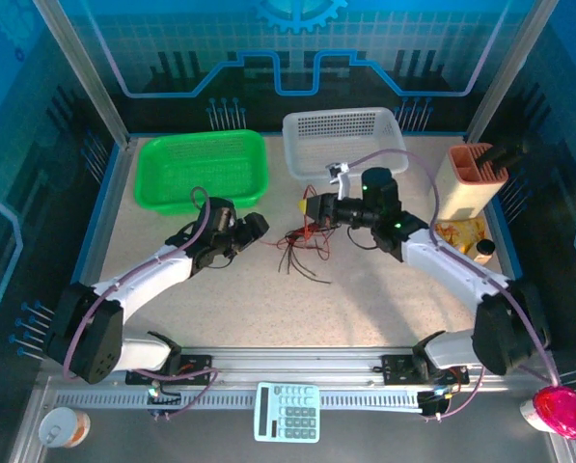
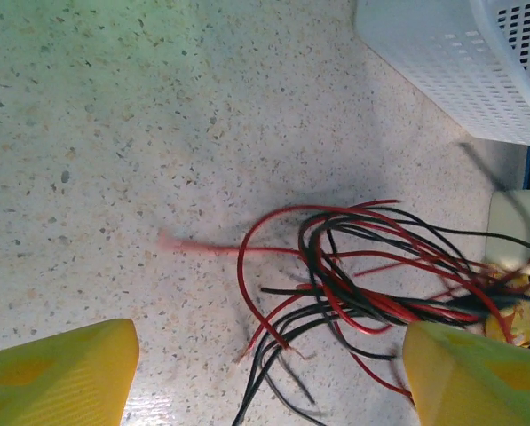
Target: Untangle the cables
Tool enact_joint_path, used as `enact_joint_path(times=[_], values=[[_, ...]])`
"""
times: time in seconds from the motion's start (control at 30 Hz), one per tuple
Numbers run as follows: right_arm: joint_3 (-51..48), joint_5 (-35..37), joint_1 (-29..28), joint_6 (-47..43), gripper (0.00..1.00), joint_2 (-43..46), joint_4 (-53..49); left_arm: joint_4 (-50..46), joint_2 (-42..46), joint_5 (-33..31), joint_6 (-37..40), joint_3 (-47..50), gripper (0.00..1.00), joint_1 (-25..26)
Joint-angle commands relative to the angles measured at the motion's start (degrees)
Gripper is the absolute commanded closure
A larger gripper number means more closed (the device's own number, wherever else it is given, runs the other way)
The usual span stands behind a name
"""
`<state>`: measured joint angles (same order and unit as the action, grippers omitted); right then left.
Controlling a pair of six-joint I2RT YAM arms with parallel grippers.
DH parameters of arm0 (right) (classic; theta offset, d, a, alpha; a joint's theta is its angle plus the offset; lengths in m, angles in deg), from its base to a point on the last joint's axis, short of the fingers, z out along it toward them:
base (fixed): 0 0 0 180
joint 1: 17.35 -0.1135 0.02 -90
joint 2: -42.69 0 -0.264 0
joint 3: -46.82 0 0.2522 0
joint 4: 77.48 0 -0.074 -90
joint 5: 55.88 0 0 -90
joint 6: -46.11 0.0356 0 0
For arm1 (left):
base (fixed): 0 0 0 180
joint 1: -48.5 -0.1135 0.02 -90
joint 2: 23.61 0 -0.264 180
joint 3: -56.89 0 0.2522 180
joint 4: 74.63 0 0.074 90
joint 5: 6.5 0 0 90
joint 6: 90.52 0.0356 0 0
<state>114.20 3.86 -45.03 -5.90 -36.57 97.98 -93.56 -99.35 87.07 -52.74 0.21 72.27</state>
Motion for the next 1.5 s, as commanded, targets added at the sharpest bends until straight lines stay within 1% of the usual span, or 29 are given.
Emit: enact_joint_path(times=[0.0, 0.03, 0.1, 0.17, 0.27, 0.37, 0.47, 0.53, 0.67, 0.83, 0.93, 1.1, 1.3, 1.4, 1.47], values=[[-2.91, 1.01, -0.58, -1.64, 1.0, -5.16, 0.21, -2.65, 1.84, -1.2, 2.71, -1.28, 0.2, -0.48], [-2.91, 1.23, -1.08, -1.78, 0.95, -6.47, 0.1, -2.98, 1.96, -1.2, 3.03, -1.46, 0.2, -0.48], [-4.76, 1.92, -2.0, -2.29, 0.77, -8.36, -0.44, -3.5, 2.26, -1.27, 3.72, -1.64, 0.19, -0.49], [-5.4, 2.55, -2.91, -2.71, 0.56, -9.42, -1.16, -4.1, 2.7, -1.44, 4.16, -1.85, 0.18, -0.55], [-6.21, 2.87, -3.24, -2.94, 0.41, -8.24, -1.97, -4.73, 3.3, -1.6, 4.78, -2.08, 0.17, -0.57], [-5.3, 4.14, -3.37, -4.44, 0.31, -4.9, -5.61, -5.44, 3.59, -1.47, 5.35, -2.63, 0.16, -0.58], [-3.54, 6.77, -3.39, -6.99, 0.27, -1.37, -11.64, -6.12, 3.69, -1.12, 5.95, -3.2, 0.15, -0.57], [-1.1, 8.73, -3.41, -8.68, 0.27, 0.64, -15.94, -6.57, 3.76, -1.1, 6.58, -3.45, 0.14, -0.59], [0.03, 13.07, -3.3, -10.6, 0.28, 4.79, -21.58, -7.05, 3.79, -0.77, 7.57, -3.83, 0.13, -0.57], [-0.7, 16.29, -2.92, -11.57, 0.28, 8.41, -24.62, -7.2, 3.81, 0.2, 8.89, -3.88, 0.12, -0.3], [-1.71, 18.29, -3.02, -12.31, 0.29, 9.63, -25.24, -6.9, 4.33, 0.68, 8.14, -3.42, 0.12, -0.24], [-0.84, 20.97, -3.16, -15.12, 0.3, 8.3, -27.36, -6.52, 5.24, 0.49, 6.58, -3.19, 0.12, 0.31], [4.07, 30.12, -3.8, -24.24, 0.28, 2.28, -32.97, -7.5, 6.65, -1.39, 5.4, -2.88, 0.1, 0.31], [6.01, 36.57, -4.14, -28.1, 0.27, 0.07, -35.77, -7.92, 7.66, -2.03, 5.51, -2.4, 0.08, 0.31], [7.04, 38.02, -4.27, -29.69, 0.25, -1.41, -36.31, -8.02, 8.22, -2.58, 5.56, -2.0, 0.06, 0.31]])
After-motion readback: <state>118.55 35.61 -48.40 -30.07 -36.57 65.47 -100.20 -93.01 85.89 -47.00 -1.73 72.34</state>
